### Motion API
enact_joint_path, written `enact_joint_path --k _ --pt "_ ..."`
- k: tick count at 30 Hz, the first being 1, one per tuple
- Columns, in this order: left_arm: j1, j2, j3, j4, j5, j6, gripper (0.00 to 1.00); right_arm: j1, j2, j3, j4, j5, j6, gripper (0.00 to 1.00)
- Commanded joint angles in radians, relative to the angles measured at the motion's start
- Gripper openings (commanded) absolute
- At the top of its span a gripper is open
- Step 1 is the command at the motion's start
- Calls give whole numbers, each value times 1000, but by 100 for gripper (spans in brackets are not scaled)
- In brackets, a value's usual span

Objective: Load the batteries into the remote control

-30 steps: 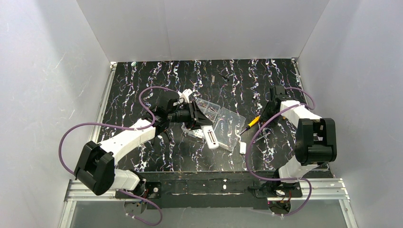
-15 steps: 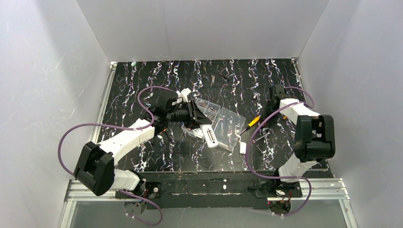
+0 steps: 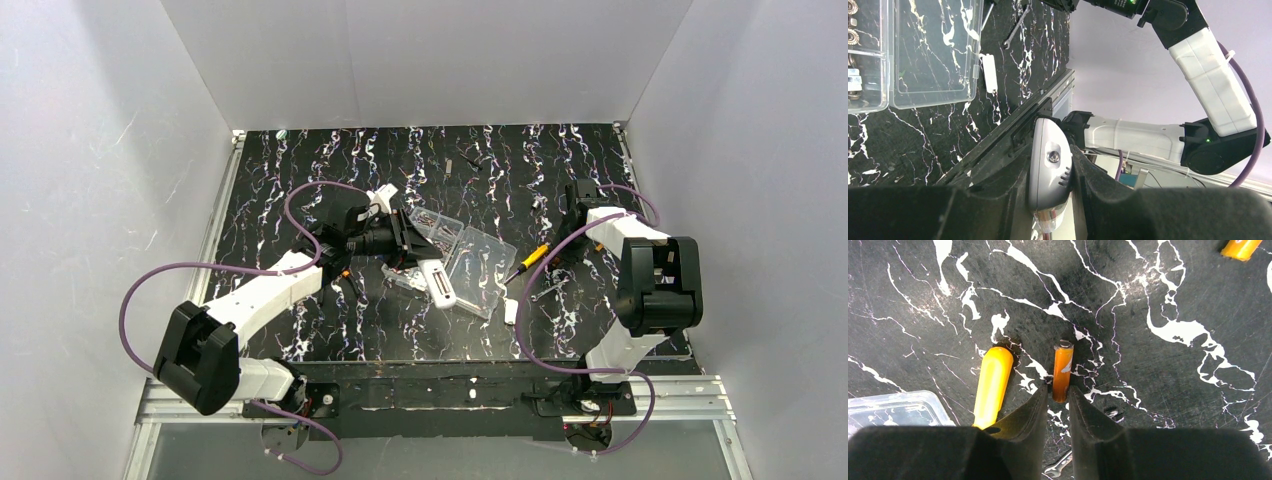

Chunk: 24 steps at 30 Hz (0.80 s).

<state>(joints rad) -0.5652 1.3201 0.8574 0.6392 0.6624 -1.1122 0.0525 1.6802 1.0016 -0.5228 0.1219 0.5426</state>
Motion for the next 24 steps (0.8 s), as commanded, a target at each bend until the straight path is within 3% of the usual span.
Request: enact_joint_path --k 1,9,18,21,24 --pt "5 -46 -8 30 46 -3 0 -5 27 -1 -2 18 -8 29" --pt "7 -40 2 22 45 -3 0 -5 -29 -13 -12 26 -12 19" --pt "6 3 46 14 46 -12 0 -5 -367 -37 -25 12 -36 1" --pt "7 11 48 10 38 -11 0 -5 -493 -79 31 -100 -36 1" --pt "7 14 47 14 32 -14 0 4 -586 -150 152 -316 -74 1"
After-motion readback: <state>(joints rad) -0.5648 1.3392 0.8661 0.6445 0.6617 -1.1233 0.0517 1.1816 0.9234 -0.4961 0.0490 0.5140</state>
